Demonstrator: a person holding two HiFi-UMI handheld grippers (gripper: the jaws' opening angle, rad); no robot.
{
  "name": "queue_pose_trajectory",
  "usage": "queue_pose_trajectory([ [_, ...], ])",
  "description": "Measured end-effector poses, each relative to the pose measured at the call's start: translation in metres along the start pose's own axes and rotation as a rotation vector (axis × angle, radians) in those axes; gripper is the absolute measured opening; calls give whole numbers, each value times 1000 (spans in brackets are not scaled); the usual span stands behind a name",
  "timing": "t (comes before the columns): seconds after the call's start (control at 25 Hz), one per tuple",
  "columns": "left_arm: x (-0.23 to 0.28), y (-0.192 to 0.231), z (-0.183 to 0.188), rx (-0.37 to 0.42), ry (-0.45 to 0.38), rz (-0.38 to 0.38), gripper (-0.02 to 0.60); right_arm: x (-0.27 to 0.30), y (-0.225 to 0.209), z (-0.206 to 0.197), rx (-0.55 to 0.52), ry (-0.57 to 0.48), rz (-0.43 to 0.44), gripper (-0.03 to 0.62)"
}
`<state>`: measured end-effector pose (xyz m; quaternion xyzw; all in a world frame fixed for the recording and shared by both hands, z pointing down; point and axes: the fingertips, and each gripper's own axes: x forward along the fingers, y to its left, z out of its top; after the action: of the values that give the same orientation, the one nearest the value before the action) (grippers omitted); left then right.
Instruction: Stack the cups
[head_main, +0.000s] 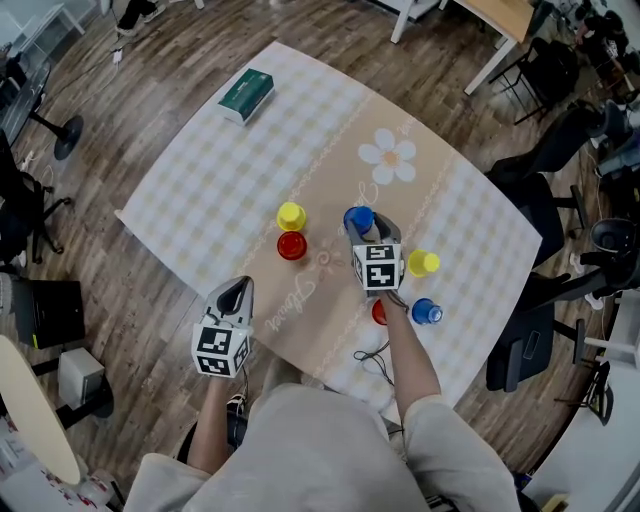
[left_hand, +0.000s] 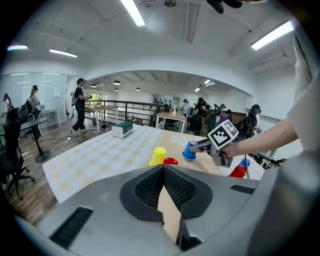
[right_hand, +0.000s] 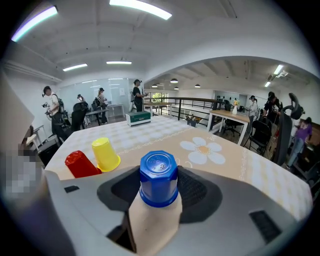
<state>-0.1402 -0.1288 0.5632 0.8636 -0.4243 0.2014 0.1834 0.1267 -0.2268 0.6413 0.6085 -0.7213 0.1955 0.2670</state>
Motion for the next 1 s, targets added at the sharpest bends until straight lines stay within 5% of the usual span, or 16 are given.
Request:
queue_pose_trajectory([
  [0.48, -6, -18, 2, 13, -29, -17, 14, -53, 59, 24, -85, -81, 114, 229],
  [1.0, -15, -21, -2, -4, -49, -8, 14, -74, 122, -3, -165, -39, 223, 229],
])
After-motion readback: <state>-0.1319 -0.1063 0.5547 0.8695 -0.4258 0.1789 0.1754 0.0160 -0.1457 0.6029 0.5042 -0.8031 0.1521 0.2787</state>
